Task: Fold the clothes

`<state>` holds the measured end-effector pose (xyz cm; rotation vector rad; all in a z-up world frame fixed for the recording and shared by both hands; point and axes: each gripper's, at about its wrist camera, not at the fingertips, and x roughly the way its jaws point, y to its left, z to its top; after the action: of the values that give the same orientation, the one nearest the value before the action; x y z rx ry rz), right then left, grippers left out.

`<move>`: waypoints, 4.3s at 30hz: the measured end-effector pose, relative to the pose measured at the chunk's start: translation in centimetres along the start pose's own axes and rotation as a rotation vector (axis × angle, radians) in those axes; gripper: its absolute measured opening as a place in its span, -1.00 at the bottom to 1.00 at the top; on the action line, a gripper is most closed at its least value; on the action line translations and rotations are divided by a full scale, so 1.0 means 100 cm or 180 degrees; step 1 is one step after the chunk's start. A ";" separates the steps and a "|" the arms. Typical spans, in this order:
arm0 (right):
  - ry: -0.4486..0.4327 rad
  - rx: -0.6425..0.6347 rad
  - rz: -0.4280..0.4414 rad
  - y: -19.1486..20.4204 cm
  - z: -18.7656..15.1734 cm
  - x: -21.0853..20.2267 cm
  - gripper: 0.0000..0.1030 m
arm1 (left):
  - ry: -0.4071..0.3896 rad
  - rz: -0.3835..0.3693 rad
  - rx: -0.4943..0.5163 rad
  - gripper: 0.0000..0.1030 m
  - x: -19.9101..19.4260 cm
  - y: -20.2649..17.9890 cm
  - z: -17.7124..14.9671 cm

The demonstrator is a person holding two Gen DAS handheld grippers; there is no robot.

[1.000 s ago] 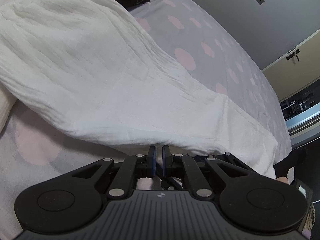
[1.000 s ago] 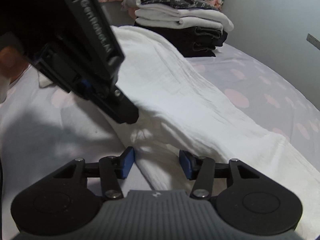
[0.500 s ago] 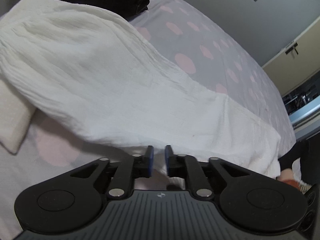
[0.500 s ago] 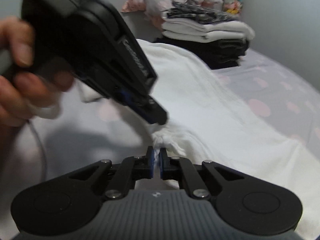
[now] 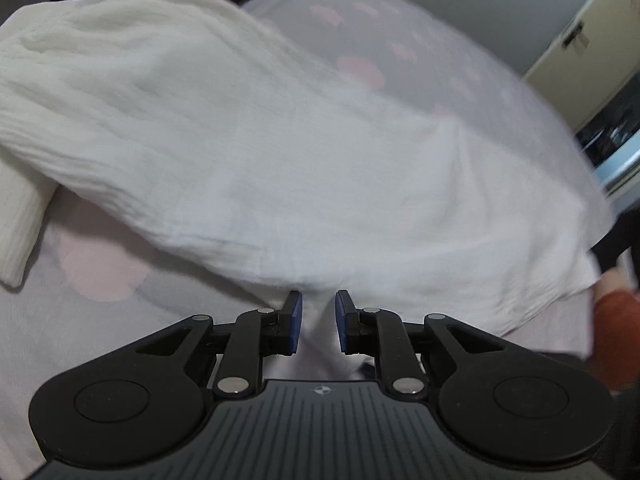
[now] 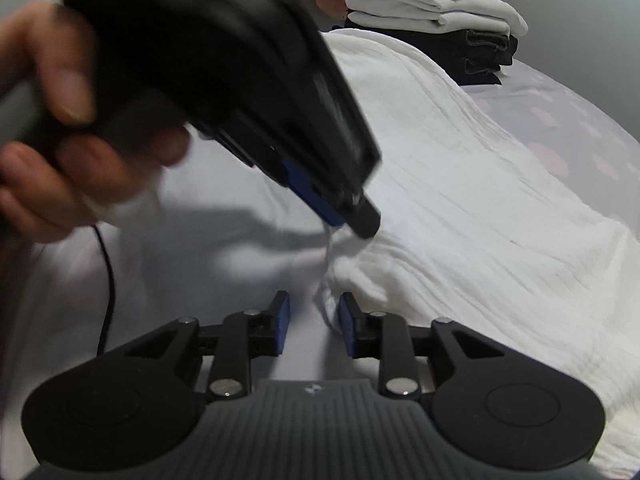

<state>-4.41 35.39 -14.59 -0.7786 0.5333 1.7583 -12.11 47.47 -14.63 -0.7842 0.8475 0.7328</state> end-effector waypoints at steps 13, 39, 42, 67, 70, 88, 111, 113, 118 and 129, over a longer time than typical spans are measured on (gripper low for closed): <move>-0.0074 -0.0485 -0.1075 -0.025 -0.051 -0.066 -0.43 | 0.0046 0.0182 0.0381 -0.62 -0.006 -0.009 -0.015; -0.0060 0.2620 -0.2232 -0.215 -0.139 -0.160 -0.36 | 0.0044 0.0328 0.0473 -0.62 -0.004 -0.019 -0.016; -0.0106 0.2928 -0.2337 -0.242 -0.143 -0.177 -0.22 | 0.0048 0.0324 0.0474 -0.61 -0.004 -0.019 -0.016; -0.0656 0.3960 -0.2577 -0.387 -0.208 -0.220 0.15 | 0.0102 0.0326 0.0586 -0.61 -0.001 -0.021 -0.013; -0.0577 0.3716 -0.2550 -0.416 -0.191 -0.215 0.15 | 0.0124 0.0347 0.0619 -0.61 -0.001 -0.023 -0.012; -0.0454 0.3100 -0.2440 -0.516 -0.157 -0.176 -0.89 | 0.0210 0.0708 0.0786 -0.61 0.009 -0.045 -0.013; -0.0170 0.3392 -0.1922 -0.505 -0.208 -0.214 0.15 | 0.0123 0.0797 0.0733 -0.61 0.008 -0.054 -0.019; -0.0071 0.3390 -0.1812 -0.495 -0.215 -0.203 0.16 | 0.0130 0.0795 0.0715 -0.61 0.007 -0.053 -0.017; 0.0204 0.3227 -0.1923 -0.471 -0.216 -0.165 0.18 | 0.0122 0.0795 0.0696 -0.61 0.008 -0.053 -0.016; 0.0168 0.3027 -0.2287 -0.442 -0.171 -0.167 -0.85 | 0.0012 0.0584 0.0622 -0.61 -0.001 -0.040 -0.017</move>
<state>45.04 26.43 -13.08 -0.2596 0.8877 0.6771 -9.49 44.00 -14.07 -0.5383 0.9873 0.7966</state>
